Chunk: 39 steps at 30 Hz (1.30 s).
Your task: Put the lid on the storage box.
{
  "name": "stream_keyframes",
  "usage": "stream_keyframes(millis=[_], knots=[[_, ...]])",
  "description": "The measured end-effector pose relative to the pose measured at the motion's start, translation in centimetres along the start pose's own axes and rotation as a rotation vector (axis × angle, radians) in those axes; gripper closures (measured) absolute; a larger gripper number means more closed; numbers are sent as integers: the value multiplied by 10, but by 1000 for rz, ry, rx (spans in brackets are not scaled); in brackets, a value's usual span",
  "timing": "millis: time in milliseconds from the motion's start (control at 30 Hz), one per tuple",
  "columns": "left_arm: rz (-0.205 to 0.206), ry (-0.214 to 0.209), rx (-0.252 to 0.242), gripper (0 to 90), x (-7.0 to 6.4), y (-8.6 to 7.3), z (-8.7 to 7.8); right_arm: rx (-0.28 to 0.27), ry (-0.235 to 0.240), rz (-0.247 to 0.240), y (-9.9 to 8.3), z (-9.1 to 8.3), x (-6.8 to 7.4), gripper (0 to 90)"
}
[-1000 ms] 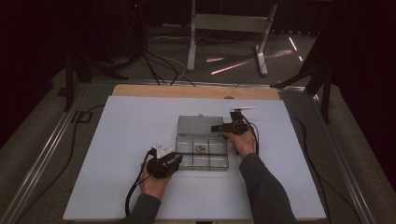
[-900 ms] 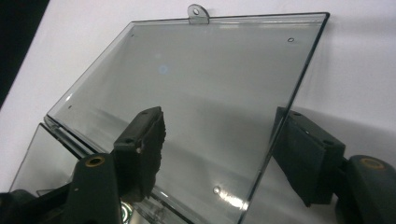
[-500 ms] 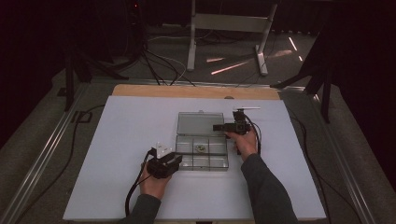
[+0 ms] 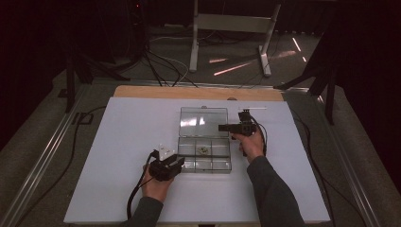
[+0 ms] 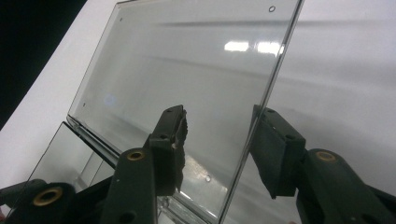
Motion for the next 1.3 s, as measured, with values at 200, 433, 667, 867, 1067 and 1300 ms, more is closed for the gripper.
stream_keyframes(millis=[200, 433, 667, 867, 1067, 1300], knots=[[4, 5, 2, 650, 0, 0, 0, -13, 3, -65, 4, -6, 4, 591], [-2, 13, 2, 652, 0, 0, 2, -22, -8, -156, 7, -13, 11, 629], [1, 14, 2, 654, 0, 0, 2, -29, -2, -225, 9, -20, 15, 654], [3, 14, 2, 656, 0, 0, 2, -32, 1, -267, 10, -26, 19, 678], [6, 14, 0, 659, 0, 0, 1, -37, 0, -296, 9, -30, 23, 695], [7, 15, 0, 660, 0, 1, 1, -40, 2, -330, 8, -36, 26, 706]])
Point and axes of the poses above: each handheld gripper's, and its own axes: z roughly forward along the jaws, y roughly out of its top, x roughly to its left, the point moved 5 cm from there along z, roughly forward along the jaws, and after that the axes turned 15 degrees about -x, right-handed, at the moved point
